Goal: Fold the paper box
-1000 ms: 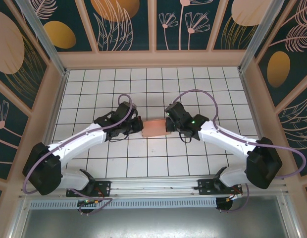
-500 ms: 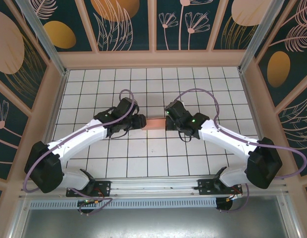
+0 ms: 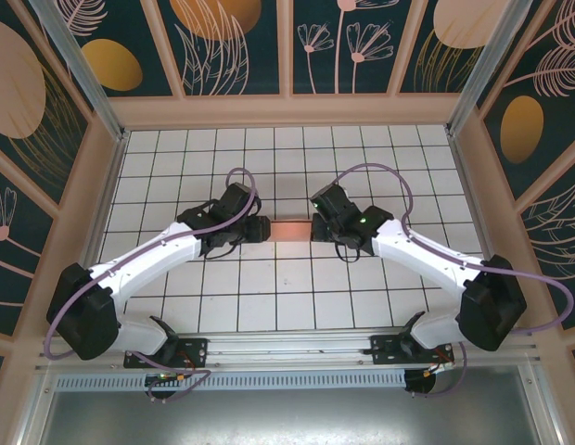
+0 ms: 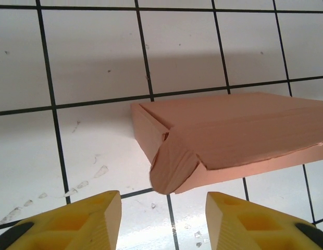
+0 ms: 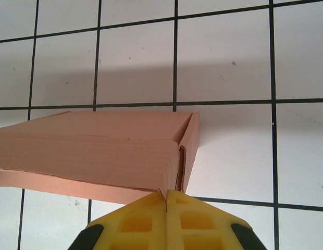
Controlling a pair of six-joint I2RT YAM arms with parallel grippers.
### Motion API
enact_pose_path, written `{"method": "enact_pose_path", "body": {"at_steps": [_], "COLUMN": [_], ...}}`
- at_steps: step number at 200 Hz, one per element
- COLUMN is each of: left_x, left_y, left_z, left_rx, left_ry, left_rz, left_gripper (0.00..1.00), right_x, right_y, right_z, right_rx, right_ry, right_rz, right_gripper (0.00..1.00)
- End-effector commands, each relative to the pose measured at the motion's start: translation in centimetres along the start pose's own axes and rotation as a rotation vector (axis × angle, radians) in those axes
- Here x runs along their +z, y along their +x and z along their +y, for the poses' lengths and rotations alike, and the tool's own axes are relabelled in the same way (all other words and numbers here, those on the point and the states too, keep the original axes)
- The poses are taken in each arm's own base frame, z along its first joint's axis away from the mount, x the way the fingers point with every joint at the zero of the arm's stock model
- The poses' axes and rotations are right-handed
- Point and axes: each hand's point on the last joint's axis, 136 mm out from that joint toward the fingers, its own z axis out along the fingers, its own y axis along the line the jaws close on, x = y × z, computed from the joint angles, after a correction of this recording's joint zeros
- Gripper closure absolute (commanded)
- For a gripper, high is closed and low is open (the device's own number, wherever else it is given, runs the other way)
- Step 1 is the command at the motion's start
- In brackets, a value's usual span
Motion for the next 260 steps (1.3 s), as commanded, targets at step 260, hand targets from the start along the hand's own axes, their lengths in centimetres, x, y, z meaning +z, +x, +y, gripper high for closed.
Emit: {"method": "enact_pose_path", "body": {"at_steps": [260], "left_x": [3.0], "left_y": [-3.1], "left_z": [0.1], "left_rx": [0.118], "left_ry": [-0.105], "left_rz": [0.006], "left_gripper": [0.81], "right_x": [1.0], "right_y": [-1.8], "right_z": [-0.5], "right_rx": [0.019], "right_ry": [0.018], "right_rz": [0.050], "right_gripper": [1.00]}}
